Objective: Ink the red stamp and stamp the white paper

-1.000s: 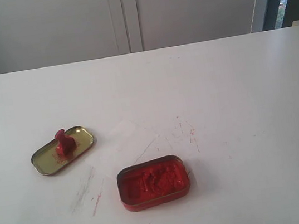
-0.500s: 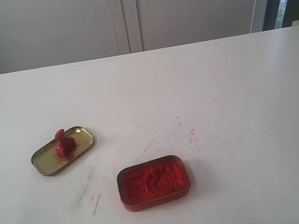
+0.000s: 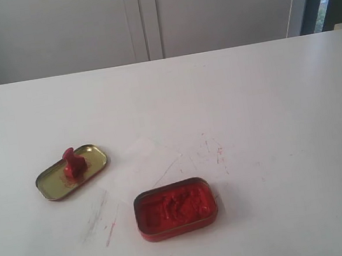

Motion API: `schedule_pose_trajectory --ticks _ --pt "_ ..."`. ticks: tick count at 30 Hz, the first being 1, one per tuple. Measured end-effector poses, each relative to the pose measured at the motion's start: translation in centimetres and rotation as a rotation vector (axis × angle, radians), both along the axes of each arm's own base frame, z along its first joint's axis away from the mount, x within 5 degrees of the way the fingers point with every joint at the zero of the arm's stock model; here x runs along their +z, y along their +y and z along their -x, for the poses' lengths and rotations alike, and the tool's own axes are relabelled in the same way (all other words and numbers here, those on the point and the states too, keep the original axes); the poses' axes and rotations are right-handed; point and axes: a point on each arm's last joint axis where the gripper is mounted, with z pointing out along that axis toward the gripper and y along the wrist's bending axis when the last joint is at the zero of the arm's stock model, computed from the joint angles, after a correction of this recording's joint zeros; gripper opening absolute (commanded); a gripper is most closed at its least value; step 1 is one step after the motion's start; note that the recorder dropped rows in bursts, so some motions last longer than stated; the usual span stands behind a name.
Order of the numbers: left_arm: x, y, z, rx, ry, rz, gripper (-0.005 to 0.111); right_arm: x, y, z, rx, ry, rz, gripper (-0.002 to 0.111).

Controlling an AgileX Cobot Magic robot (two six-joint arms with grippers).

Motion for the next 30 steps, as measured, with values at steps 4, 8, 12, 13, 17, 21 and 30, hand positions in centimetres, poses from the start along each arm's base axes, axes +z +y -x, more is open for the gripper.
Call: schedule_pose_trajectory --ticks 4,8,12,13,17,21,30 --pt "1.9 -0.1 0.5 -0.013 0.001 -0.063 0.000 0.0 0.0 0.0 0.000 0.000 0.000 0.000" --pt "4.2 -0.1 0.4 -0.020 0.035 -0.094 0.000 0.0 0.0 0.0 0.000 0.000 0.000 0.000" --pt "6.2 -0.1 0.0 -0.019 0.033 -0.103 0.000 0.0 0.0 0.0 0.000 0.000 0.000 0.000" --pt "6.3 -0.1 0.0 -0.019 0.030 -0.103 0.000 0.0 0.0 0.0 0.000 0.000 0.000 0.000" --pt "6.3 -0.1 0.0 -0.019 0.033 -0.103 0.000 0.0 0.0 0.0 0.000 0.000 0.000 0.000" --pt "6.3 -0.1 0.0 -0.019 0.033 -0.103 0.000 0.0 0.0 0.0 -0.004 0.000 -0.006 0.000" --pt "9.7 -0.2 -1.1 -0.042 0.167 -0.105 0.000 0.0 0.0 0.0 -0.004 0.000 -0.006 0.000"
